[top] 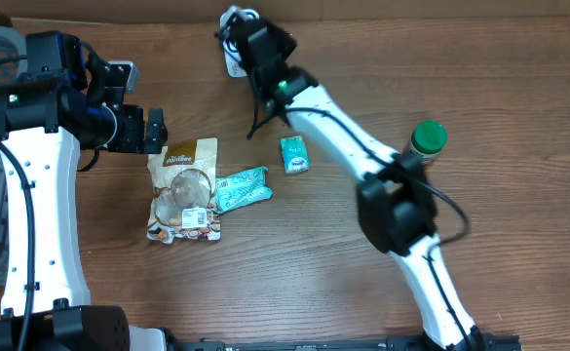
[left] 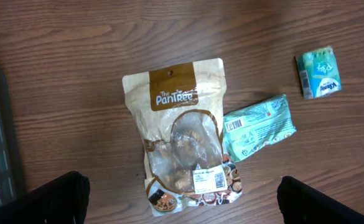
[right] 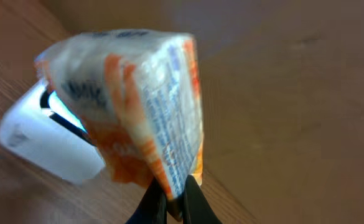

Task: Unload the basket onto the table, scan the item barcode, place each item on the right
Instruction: 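Hold the orange pack under the scanner with the right gripper, then carry the orange pack right and place it beside the jar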

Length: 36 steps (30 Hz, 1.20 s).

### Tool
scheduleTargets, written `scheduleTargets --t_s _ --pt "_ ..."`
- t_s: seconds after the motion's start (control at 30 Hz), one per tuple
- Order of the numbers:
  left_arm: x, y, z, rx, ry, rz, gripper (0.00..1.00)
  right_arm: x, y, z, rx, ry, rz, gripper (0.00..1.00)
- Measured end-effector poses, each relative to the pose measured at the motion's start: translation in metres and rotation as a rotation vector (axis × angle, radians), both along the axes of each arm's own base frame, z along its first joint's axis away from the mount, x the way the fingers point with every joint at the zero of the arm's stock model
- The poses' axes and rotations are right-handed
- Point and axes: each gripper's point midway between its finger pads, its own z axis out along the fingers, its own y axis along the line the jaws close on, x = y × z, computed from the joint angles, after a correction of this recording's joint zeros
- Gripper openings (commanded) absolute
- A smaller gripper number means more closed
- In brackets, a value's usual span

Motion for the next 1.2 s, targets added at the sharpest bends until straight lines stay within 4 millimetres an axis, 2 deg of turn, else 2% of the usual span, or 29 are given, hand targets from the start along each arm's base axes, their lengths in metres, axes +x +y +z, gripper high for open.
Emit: scheduleTargets --t_s 0.13,0.17,0.23,0.3,0.4,0.53,0.73,0.9,1.07,1.2 --pt "0.0 0.0 0.0 0.0 0.0 0.0 1.0 -0.038 -0.018 0.069 0.189 0.082 -0.008 0.04" --pt "0.0 0.0 0.0 0.0 0.0 0.0 1.0 -0.052 -0.028 0.091 0.256 0.106 -0.024 0.04" --pt "0.0 0.0 0.0 0.0 0.0 0.0 1.0 -0.075 -0.047 0.12 0.352 0.151 -0.061 0.04" --pt "0.0 0.0 0.0 0.0 0.0 0.0 1.0 -0.101 -0.077 0.144 0.448 0.207 -0.14 0.04" --pt "0.0 0.0 0.0 0.0 0.0 0.0 0.99 -0.132 -0.119 0.152 0.544 0.3 -0.287 0.04" --pt "0.0 0.0 0.0 0.0 0.0 0.0 1.0 -0.16 -0.177 0.129 0.63 0.442 -0.551 0.04" --pt "0.0 0.0 0.0 0.0 0.0 0.0 1.0 -0.163 -0.225 0.077 0.68 0.593 -0.782 0.04" --pt "0.0 0.0 0.0 0.0 -0.001 0.0 1.0 -0.158 -0.246 0.014 0.662 0.694 -0.9 0.04" --pt "0.0 0.0 0.0 0.001 -0.001 0.0 1.0 -0.149 -0.249 -0.048 0.639 0.735 -0.923 0.04" --pt "0.0 0.0 0.0 0.0 -0.001 0.0 1.0 -0.152 -0.255 -0.088 0.595 0.76 -0.953 0.04"
